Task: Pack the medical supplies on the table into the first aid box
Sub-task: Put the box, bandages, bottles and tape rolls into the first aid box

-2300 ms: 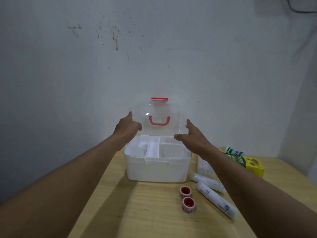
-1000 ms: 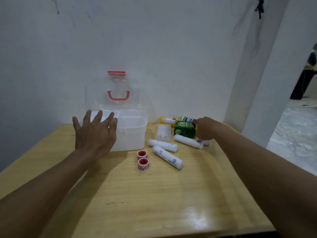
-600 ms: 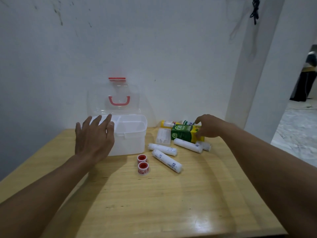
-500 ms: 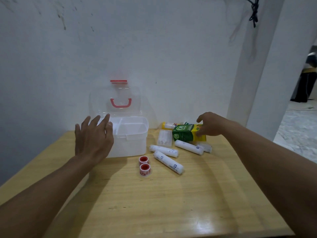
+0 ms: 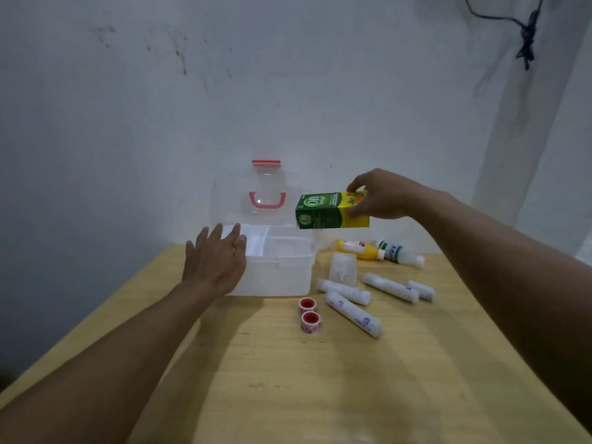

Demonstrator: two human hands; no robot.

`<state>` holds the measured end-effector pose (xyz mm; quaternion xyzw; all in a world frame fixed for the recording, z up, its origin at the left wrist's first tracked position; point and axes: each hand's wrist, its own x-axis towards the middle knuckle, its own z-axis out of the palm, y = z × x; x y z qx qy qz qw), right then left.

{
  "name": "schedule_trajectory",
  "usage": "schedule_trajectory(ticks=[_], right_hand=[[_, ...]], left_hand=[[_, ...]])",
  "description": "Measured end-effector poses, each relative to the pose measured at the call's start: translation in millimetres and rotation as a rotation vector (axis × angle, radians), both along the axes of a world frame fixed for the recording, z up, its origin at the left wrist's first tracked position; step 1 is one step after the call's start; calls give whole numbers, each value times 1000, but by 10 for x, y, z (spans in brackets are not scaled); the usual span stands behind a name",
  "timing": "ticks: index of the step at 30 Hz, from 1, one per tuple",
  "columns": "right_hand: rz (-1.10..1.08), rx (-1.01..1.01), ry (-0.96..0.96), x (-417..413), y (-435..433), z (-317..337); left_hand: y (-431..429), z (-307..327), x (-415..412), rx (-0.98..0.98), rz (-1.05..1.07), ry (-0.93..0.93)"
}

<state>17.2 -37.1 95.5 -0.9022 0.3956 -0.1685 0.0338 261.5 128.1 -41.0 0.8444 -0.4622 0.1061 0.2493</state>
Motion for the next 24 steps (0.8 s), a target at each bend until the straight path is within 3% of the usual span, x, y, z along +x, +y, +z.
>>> schedule_trajectory(ticks=[11,24], right_hand=[[19,-49,267,768,311,-47],[106,-28,299,1178,364,-437]], left_hand=[[33,-33,10,27,-19,-11],[42,-46,20,20,-42,2]])
